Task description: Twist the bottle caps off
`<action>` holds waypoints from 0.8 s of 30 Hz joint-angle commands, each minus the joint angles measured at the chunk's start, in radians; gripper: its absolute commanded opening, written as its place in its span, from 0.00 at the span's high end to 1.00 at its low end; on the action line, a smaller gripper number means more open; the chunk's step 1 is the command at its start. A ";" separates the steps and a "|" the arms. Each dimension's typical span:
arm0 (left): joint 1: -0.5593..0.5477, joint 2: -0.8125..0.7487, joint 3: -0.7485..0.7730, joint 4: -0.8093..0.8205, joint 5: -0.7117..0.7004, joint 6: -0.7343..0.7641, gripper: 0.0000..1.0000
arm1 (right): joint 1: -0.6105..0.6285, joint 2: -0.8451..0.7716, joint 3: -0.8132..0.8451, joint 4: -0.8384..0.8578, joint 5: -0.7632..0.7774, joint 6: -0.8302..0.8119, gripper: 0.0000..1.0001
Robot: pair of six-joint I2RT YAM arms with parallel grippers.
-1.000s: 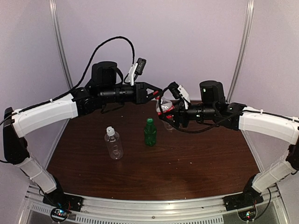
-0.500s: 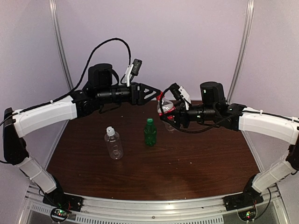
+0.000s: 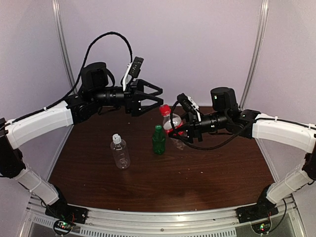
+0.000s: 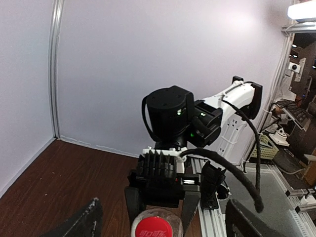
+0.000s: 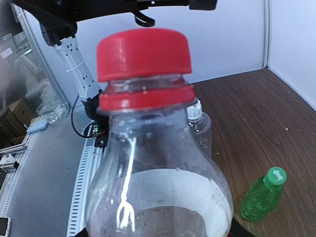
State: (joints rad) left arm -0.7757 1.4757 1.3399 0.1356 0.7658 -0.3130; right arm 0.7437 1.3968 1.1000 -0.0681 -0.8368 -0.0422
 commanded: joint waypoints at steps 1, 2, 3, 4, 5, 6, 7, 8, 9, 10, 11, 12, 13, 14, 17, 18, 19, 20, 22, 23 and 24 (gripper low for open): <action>0.008 0.001 -0.008 0.071 0.219 0.079 0.13 | -0.002 -0.004 0.037 0.006 -0.200 0.003 0.49; 0.008 0.005 -0.005 0.070 0.235 0.083 0.13 | -0.003 0.001 0.041 0.009 -0.221 0.009 0.49; 0.008 0.010 -0.003 0.072 0.250 0.086 0.14 | -0.002 0.005 0.043 0.014 -0.240 0.015 0.49; 0.009 0.015 -0.002 0.075 0.263 0.087 0.14 | -0.003 0.008 0.043 0.019 -0.255 0.021 0.49; 0.009 0.021 -0.001 0.081 0.281 0.086 0.15 | -0.003 0.010 0.043 0.027 -0.272 0.030 0.49; 0.009 0.026 -0.001 0.087 0.294 0.084 0.17 | -0.003 0.012 0.043 0.036 -0.283 0.037 0.49; 0.008 0.032 0.000 0.093 0.300 0.080 0.18 | -0.003 0.015 0.043 0.043 -0.292 0.042 0.49; 0.007 0.036 0.001 0.096 0.304 0.076 0.19 | -0.004 0.017 0.043 0.048 -0.301 0.042 0.49; 0.007 0.040 0.001 0.098 0.304 0.072 0.21 | -0.004 0.019 0.043 0.052 -0.305 0.042 0.49; 0.008 0.043 0.001 0.099 0.305 0.070 0.24 | -0.002 0.021 0.043 0.055 -0.309 0.056 0.49; 0.007 0.047 0.000 0.102 0.306 0.066 0.25 | -0.003 0.023 0.044 0.057 -0.312 0.071 0.49; 0.007 0.051 -0.001 0.103 0.307 0.061 0.26 | -0.002 0.024 0.044 0.059 -0.312 0.073 0.49; 0.007 0.054 -0.001 0.104 0.307 0.058 0.28 | -0.002 0.025 0.046 0.060 -0.313 0.076 0.49; 0.007 0.059 -0.001 0.104 0.306 0.055 0.29 | -0.002 0.027 0.046 0.063 -0.312 0.079 0.49; 0.005 0.069 0.001 0.107 0.311 0.046 0.34 | -0.001 0.028 0.049 0.065 -0.313 0.084 0.49; 0.003 0.070 0.001 0.107 0.310 0.043 0.36 | -0.004 0.029 0.050 0.066 -0.313 0.085 0.49; 0.002 0.073 0.001 0.108 0.311 0.044 0.36 | -0.002 0.031 0.050 0.065 -0.312 0.085 0.49; 0.001 0.075 0.000 0.106 0.311 0.045 0.37 | -0.002 0.030 0.050 0.066 -0.312 0.088 0.49; -0.002 0.080 -0.001 0.105 0.311 0.044 0.40 | -0.003 0.031 0.052 0.065 -0.311 0.093 0.49; -0.003 0.081 0.000 0.105 0.311 0.044 0.41 | -0.004 0.033 0.053 0.066 -0.310 0.094 0.49; -0.004 0.083 0.000 0.105 0.311 0.045 0.43 | -0.003 0.033 0.054 0.065 -0.307 0.094 0.49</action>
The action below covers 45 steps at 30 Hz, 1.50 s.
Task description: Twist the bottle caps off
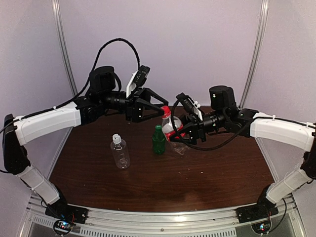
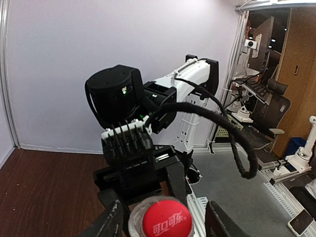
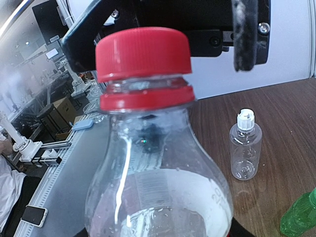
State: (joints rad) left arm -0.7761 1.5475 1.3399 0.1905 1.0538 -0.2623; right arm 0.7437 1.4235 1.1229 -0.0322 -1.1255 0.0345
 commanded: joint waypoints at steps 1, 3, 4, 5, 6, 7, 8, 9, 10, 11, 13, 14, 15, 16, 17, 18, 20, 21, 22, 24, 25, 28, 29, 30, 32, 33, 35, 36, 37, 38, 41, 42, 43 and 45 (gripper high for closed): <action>-0.003 0.014 0.001 0.051 0.022 -0.008 0.44 | -0.003 0.006 0.030 0.029 -0.015 0.018 0.49; -0.003 0.016 0.003 0.052 0.019 -0.009 0.47 | -0.003 0.006 0.031 0.029 -0.009 0.011 0.50; -0.003 0.016 0.004 0.052 0.019 -0.009 0.49 | -0.003 0.006 0.031 0.029 -0.006 0.009 0.50; -0.003 0.017 0.005 0.053 0.018 -0.010 0.50 | -0.003 0.008 0.032 0.026 -0.001 0.005 0.50; -0.003 0.016 0.005 0.052 0.017 -0.010 0.52 | -0.003 0.008 0.032 0.023 0.003 0.003 0.50; -0.003 0.016 0.007 0.051 0.016 -0.010 0.54 | -0.003 0.008 0.032 0.021 0.007 0.001 0.50; -0.003 0.016 0.007 0.048 0.013 -0.009 0.56 | -0.003 0.007 0.031 0.020 0.014 0.000 0.50; -0.003 0.016 0.008 0.045 0.010 -0.009 0.59 | -0.003 0.006 0.031 0.019 0.023 -0.001 0.50; -0.003 0.016 0.008 0.040 0.007 -0.010 0.61 | -0.003 0.004 0.031 0.017 0.035 -0.001 0.51; -0.002 0.016 0.009 0.035 0.002 -0.010 0.64 | -0.003 0.002 0.030 0.016 0.050 -0.002 0.51; -0.003 0.015 0.011 0.021 -0.017 -0.011 0.69 | -0.003 -0.003 0.033 0.006 0.098 -0.005 0.52; -0.004 0.013 0.011 0.015 -0.034 -0.015 0.72 | -0.003 -0.005 0.034 -0.001 0.128 -0.009 0.52; -0.005 0.011 0.014 0.009 -0.060 -0.024 0.75 | -0.004 -0.008 0.036 -0.009 0.168 -0.011 0.52; -0.006 0.009 0.019 -0.001 -0.094 -0.032 0.78 | -0.003 -0.011 0.037 -0.022 0.210 -0.015 0.52; -0.012 0.008 0.029 -0.025 -0.139 -0.035 0.80 | -0.003 -0.013 0.038 -0.026 0.261 -0.020 0.52; -0.021 0.007 0.046 -0.056 -0.203 -0.035 0.82 | -0.003 -0.017 0.037 -0.031 0.317 -0.019 0.52; -0.050 0.007 0.089 -0.135 -0.360 -0.036 0.84 | -0.002 -0.023 0.031 -0.024 0.445 -0.014 0.53; -0.071 0.007 0.107 -0.169 -0.463 -0.046 0.85 | -0.002 -0.029 0.023 -0.011 0.497 -0.010 0.53; -0.093 0.007 0.124 -0.208 -0.569 -0.061 0.84 | 0.001 -0.039 0.012 0.008 0.556 -0.003 0.53; -0.126 0.007 0.143 -0.252 -0.752 -0.123 0.83 | 0.008 -0.056 -0.015 0.051 0.656 0.003 0.54; -0.132 0.007 0.144 -0.253 -0.798 -0.156 0.83 | 0.011 -0.063 -0.027 0.070 0.693 0.005 0.54; -0.137 0.012 0.140 -0.227 -0.824 -0.205 0.81 | 0.015 -0.078 -0.046 0.095 0.742 0.003 0.54; -0.137 0.014 0.142 -0.224 -0.825 -0.208 0.80 | 0.015 -0.081 -0.049 0.096 0.743 0.001 0.54; -0.137 0.017 0.142 -0.218 -0.821 -0.209 0.79 | 0.016 -0.082 -0.049 0.095 0.738 -0.001 0.54; -0.137 0.020 0.142 -0.207 -0.805 -0.203 0.76 | 0.015 -0.084 -0.050 0.090 0.726 -0.003 0.54; -0.137 0.021 0.143 -0.202 -0.791 -0.199 0.74 | 0.015 -0.085 -0.052 0.088 0.719 -0.005 0.54; -0.137 0.025 0.143 -0.196 -0.768 -0.181 0.70 | 0.015 -0.086 -0.056 0.086 0.704 -0.009 0.54; -0.137 0.024 0.141 -0.195 -0.755 -0.168 0.68 | 0.016 -0.086 -0.057 0.085 0.696 -0.010 0.54; -0.135 0.023 0.139 -0.182 -0.744 -0.155 0.65 | 0.015 -0.088 -0.058 0.084 0.685 -0.014 0.54; -0.135 0.019 0.136 -0.165 -0.730 -0.143 0.61 | 0.014 -0.089 -0.060 0.083 0.674 -0.016 0.54; -0.133 0.007 0.123 -0.146 -0.700 -0.101 0.47 | 0.016 -0.095 -0.064 0.080 0.634 -0.021 0.54; -0.129 0.000 0.118 -0.141 -0.687 -0.089 0.42 | 0.016 -0.095 -0.064 0.078 0.619 -0.021 0.54; -0.126 -0.007 0.110 -0.134 -0.675 -0.078 0.38 | 0.016 -0.097 -0.064 0.074 0.601 -0.044 0.54; -0.116 -0.025 0.090 -0.118 -0.648 -0.058 0.30 | 0.015 -0.097 -0.062 0.064 0.561 -0.060 0.53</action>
State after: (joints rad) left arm -0.9039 1.5654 1.4563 -0.0048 0.3363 -0.3874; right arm 0.7616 1.3602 1.0683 0.0292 -0.4976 0.0021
